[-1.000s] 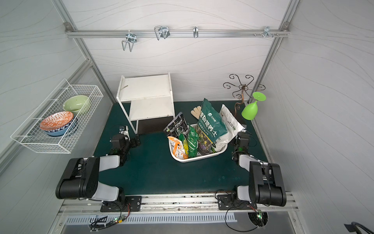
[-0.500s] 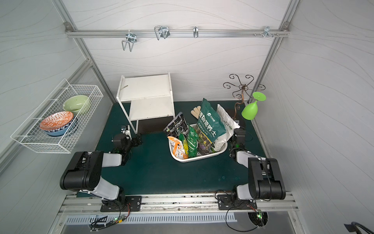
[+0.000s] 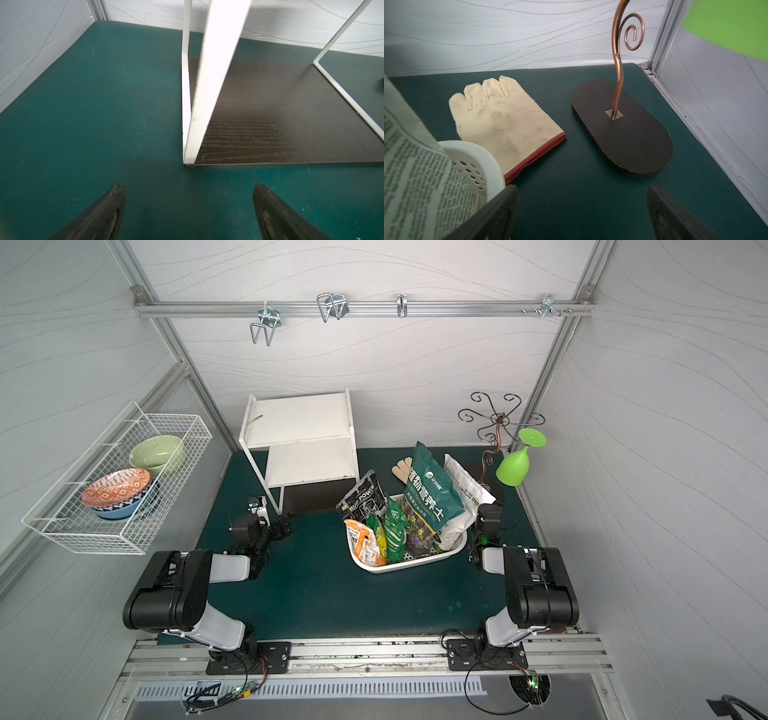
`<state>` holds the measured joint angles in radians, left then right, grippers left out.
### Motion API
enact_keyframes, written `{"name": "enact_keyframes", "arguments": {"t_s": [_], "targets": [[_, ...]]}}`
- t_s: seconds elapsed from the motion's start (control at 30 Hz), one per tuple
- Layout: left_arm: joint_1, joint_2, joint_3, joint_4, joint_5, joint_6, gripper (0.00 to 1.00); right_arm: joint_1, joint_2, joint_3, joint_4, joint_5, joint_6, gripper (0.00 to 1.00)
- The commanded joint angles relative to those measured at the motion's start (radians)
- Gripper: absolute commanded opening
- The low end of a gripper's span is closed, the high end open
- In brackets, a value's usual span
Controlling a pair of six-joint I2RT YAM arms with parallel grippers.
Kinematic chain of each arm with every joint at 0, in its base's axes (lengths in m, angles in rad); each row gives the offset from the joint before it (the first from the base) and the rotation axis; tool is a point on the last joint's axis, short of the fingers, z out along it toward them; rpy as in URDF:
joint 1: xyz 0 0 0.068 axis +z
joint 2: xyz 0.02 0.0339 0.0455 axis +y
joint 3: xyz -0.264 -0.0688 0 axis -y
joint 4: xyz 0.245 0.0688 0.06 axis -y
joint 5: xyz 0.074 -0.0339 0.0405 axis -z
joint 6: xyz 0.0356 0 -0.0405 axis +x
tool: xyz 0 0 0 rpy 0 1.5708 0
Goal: Take down the fertilizer bag from the shelf
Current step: Reset both arms
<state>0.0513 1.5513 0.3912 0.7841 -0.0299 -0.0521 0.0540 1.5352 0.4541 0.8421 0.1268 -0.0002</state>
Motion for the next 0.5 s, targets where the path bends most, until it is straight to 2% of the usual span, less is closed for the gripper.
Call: {"name": "enact_keyframes", "arguments": {"t_s": [0.0, 0.47], "targets": [[-0.004, 0.003, 0.03, 0.056, -0.009, 0.014, 0.99, 0.032, 0.031, -0.007, -0.067, -0.098, 0.0, 0.99], [-0.014, 0.002, 0.036, 0.04, -0.022, 0.019, 0.99, 0.022, 0.034, -0.002, -0.072, -0.124, 0.001, 0.99]]}}
